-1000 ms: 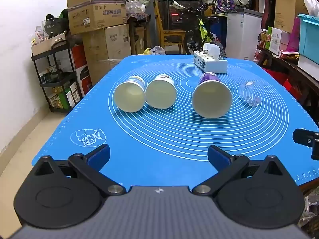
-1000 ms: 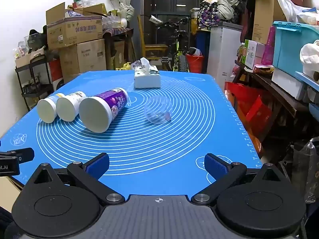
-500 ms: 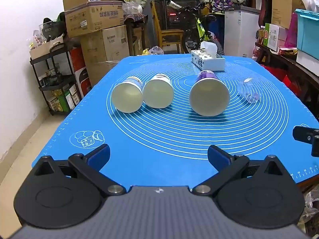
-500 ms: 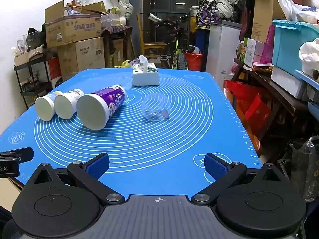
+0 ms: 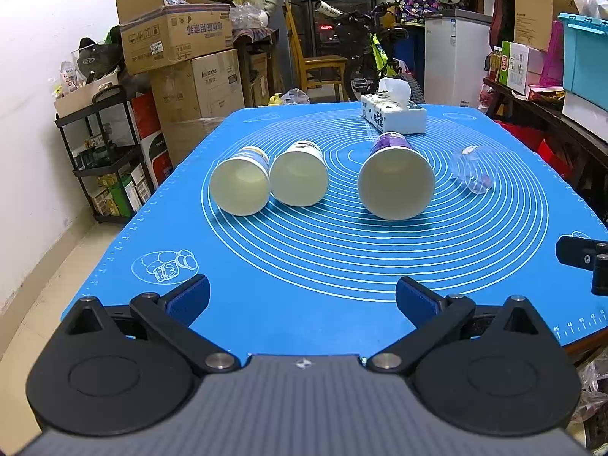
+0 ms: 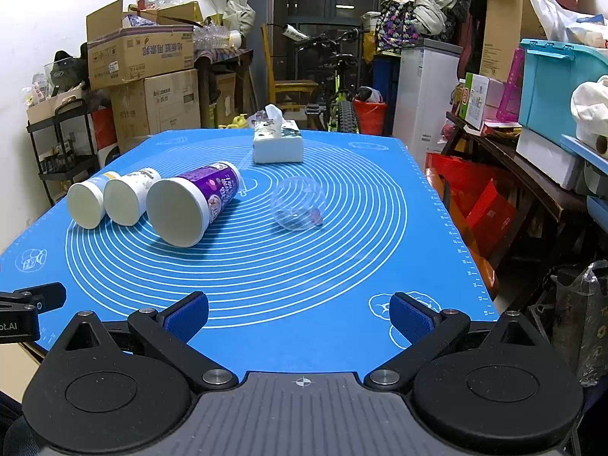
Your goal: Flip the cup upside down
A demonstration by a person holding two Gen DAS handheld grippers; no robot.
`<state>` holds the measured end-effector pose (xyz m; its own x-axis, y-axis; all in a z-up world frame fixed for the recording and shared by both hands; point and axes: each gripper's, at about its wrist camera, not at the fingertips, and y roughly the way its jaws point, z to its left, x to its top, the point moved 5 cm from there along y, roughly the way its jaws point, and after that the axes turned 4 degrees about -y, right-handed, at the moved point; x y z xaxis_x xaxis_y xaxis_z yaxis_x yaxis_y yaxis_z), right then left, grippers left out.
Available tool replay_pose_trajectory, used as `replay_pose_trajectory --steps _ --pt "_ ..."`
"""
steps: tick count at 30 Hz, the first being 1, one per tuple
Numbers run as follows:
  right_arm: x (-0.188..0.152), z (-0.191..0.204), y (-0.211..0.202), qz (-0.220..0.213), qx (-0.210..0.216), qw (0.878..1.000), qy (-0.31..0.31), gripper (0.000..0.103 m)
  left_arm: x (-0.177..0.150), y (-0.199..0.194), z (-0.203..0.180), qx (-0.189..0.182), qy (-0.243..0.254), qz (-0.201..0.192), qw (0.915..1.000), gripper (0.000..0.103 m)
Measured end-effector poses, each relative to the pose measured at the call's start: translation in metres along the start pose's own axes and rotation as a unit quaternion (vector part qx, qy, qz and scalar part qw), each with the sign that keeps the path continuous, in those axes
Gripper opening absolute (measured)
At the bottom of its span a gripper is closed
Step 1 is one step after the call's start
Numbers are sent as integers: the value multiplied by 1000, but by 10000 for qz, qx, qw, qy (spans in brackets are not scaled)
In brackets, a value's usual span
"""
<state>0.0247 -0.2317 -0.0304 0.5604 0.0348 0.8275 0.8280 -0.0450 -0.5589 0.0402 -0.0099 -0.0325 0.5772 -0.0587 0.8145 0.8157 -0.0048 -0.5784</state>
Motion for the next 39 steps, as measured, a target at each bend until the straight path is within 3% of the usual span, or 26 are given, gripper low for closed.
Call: replay_pose_trajectory --steps 39 --pt "-1 1 -2 8 -7 10000 -38 101 -1 0 -1 -42 6 5 10000 103"
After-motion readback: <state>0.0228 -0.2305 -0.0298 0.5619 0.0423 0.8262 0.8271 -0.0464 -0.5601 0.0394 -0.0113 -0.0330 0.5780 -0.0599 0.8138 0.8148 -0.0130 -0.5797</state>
